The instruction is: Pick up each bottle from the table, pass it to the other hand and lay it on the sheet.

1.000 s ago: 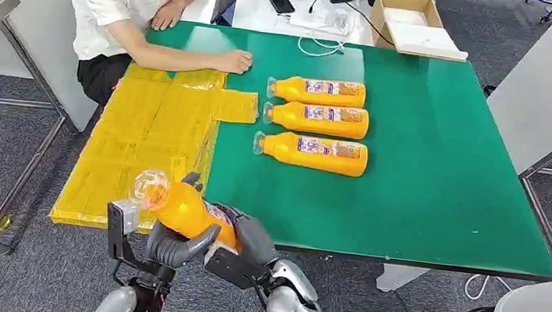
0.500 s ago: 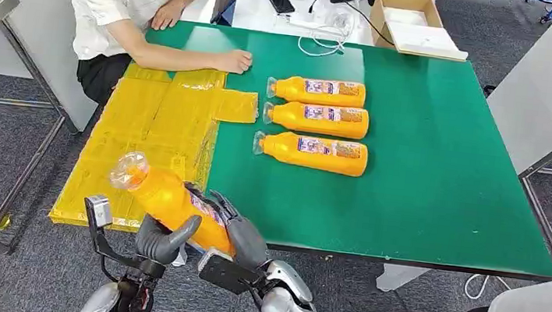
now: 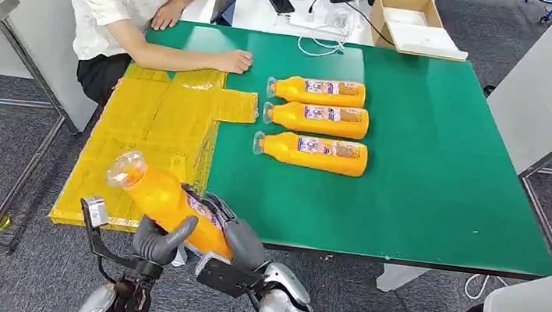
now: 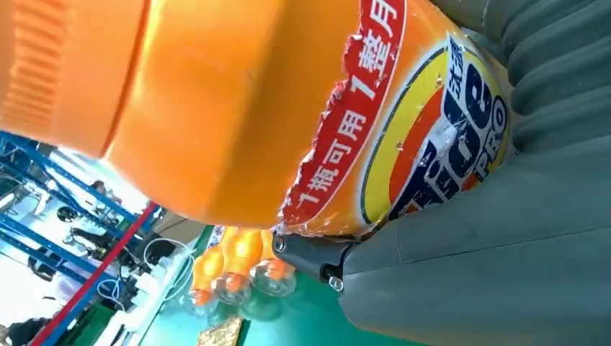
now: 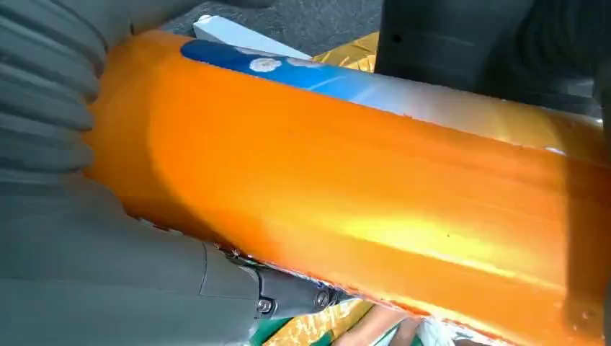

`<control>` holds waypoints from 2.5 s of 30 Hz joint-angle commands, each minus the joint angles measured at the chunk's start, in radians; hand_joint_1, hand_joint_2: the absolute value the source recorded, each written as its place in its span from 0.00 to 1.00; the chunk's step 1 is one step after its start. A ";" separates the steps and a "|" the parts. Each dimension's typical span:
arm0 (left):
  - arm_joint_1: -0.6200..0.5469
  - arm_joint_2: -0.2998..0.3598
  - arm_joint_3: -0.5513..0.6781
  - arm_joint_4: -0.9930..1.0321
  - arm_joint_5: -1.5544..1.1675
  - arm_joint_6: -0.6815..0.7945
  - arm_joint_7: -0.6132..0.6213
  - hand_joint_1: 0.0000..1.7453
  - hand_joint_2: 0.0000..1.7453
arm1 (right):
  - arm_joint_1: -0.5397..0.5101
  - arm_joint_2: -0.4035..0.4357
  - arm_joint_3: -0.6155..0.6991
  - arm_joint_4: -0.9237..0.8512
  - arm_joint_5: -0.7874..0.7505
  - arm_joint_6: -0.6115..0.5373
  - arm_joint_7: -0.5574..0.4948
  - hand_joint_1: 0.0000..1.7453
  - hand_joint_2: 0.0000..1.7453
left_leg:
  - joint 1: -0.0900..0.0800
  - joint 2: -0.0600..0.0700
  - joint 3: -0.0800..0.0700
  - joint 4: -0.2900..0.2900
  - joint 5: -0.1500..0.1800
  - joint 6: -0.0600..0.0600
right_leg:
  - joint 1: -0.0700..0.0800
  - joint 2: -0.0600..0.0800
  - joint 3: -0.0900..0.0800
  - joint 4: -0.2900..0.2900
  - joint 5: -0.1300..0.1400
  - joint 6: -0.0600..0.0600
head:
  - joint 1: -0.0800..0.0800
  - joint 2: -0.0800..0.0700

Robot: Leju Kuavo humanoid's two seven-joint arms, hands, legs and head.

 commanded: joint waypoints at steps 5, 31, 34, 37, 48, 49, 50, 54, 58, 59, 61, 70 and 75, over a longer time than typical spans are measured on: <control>-0.077 0.099 0.077 -0.003 -0.514 0.496 -0.174 1.00 1.00 | 0.206 -0.047 0.011 -0.272 0.016 -0.169 -0.118 0.00 0.00 | 0.000 -0.001 0.002 -0.001 0.000 -0.001 | 0.000 -0.002 0.002 0.000 -0.001 -0.001 | 0.000 0.000; -0.450 0.154 0.138 0.483 -1.305 0.572 -0.047 1.00 1.00 | 0.334 -0.068 -0.141 -0.485 -0.150 -0.233 -0.158 0.00 0.00 | 0.001 -0.005 0.000 -0.001 0.002 -0.002 | 0.001 -0.007 0.000 0.000 -0.001 -0.002 | -0.002 0.000; -0.450 0.154 0.138 0.483 -1.305 0.572 -0.047 1.00 1.00 | 0.334 -0.068 -0.141 -0.485 -0.150 -0.233 -0.158 0.00 0.00 | 0.000 -0.004 0.003 -0.001 0.001 -0.002 | 0.000 -0.007 0.003 0.001 -0.002 -0.003 | -0.002 0.000; -0.450 0.154 0.138 0.483 -1.305 0.572 -0.047 1.00 1.00 | 0.334 -0.068 -0.141 -0.485 -0.150 -0.233 -0.158 0.00 0.00 | 0.000 -0.003 0.002 -0.001 0.001 -0.002 | 0.001 -0.005 0.002 0.000 -0.002 -0.002 | -0.002 0.000; -0.587 0.125 0.041 0.788 -1.559 0.591 0.047 1.00 1.00 | 0.311 -0.058 -0.130 -0.462 -0.138 -0.193 -0.150 0.00 0.00 | 0.001 -0.005 0.000 -0.001 0.003 -0.002 | 0.001 -0.008 0.000 0.001 -0.001 -0.002 | -0.002 0.000; -0.612 0.118 0.031 0.843 -1.580 0.582 0.052 1.00 1.00 | 0.305 -0.055 -0.127 -0.454 -0.137 -0.185 -0.149 0.00 0.00 | 0.000 -0.007 0.001 -0.001 0.003 -0.002 | 0.001 -0.009 0.001 0.001 -0.002 -0.003 | -0.002 0.000; -0.631 0.112 0.033 0.882 -1.583 0.567 0.061 1.00 1.00 | 0.299 -0.054 -0.120 -0.447 -0.132 -0.177 -0.149 0.00 0.00 | 0.001 -0.007 0.000 -0.001 0.003 -0.002 | 0.001 -0.008 0.001 0.001 -0.001 -0.002 | -0.002 0.000; -0.714 0.099 -0.025 1.014 -1.666 0.453 0.130 1.00 1.00 | 0.287 -0.045 -0.116 -0.433 -0.129 -0.159 -0.149 0.00 0.00 | 0.001 -0.005 0.000 -0.001 0.003 -0.002 | 0.001 -0.007 0.001 0.000 -0.001 -0.002 | -0.002 0.000; -0.793 0.083 -0.059 1.103 -1.714 0.249 0.235 0.20 1.00 | 0.278 -0.034 -0.113 -0.413 -0.134 -0.135 -0.157 0.00 0.00 | 0.001 -0.005 0.003 -0.001 0.004 -0.002 | 0.001 -0.007 0.004 0.001 0.000 -0.002 | -0.002 0.000; -0.798 0.086 -0.053 1.110 -1.712 0.209 0.245 0.31 1.00 | 0.274 -0.030 -0.112 -0.407 -0.134 -0.132 -0.157 0.00 0.00 | 0.001 -0.005 0.003 0.000 0.004 -0.003 | 0.001 -0.007 0.004 0.001 0.000 -0.003 | -0.002 0.000; -0.794 0.093 -0.057 1.126 -1.721 0.166 0.258 0.76 1.00 | 0.267 -0.027 -0.107 -0.388 -0.129 -0.135 -0.160 0.00 0.00 | 0.001 -0.004 0.004 -0.001 0.004 -0.003 | 0.001 -0.005 0.004 0.001 0.000 -0.003 | -0.002 0.000; -0.753 0.090 -0.019 1.150 -1.694 0.059 0.277 0.00 1.00 | 0.255 -0.033 -0.111 -0.339 -0.127 -0.147 -0.172 0.00 0.00 | 0.000 -0.001 0.010 -0.003 0.004 -0.004 | 0.000 -0.002 0.009 0.001 0.000 -0.002 | -0.002 0.000; -0.752 0.114 0.073 1.150 -1.579 -0.082 0.158 0.00 1.00 | 0.222 -0.025 -0.100 -0.310 -0.145 -0.107 -0.203 0.00 0.00 | -0.001 0.003 0.011 -0.004 0.004 -0.004 | 0.000 0.001 0.008 0.001 0.001 -0.003 | -0.002 0.000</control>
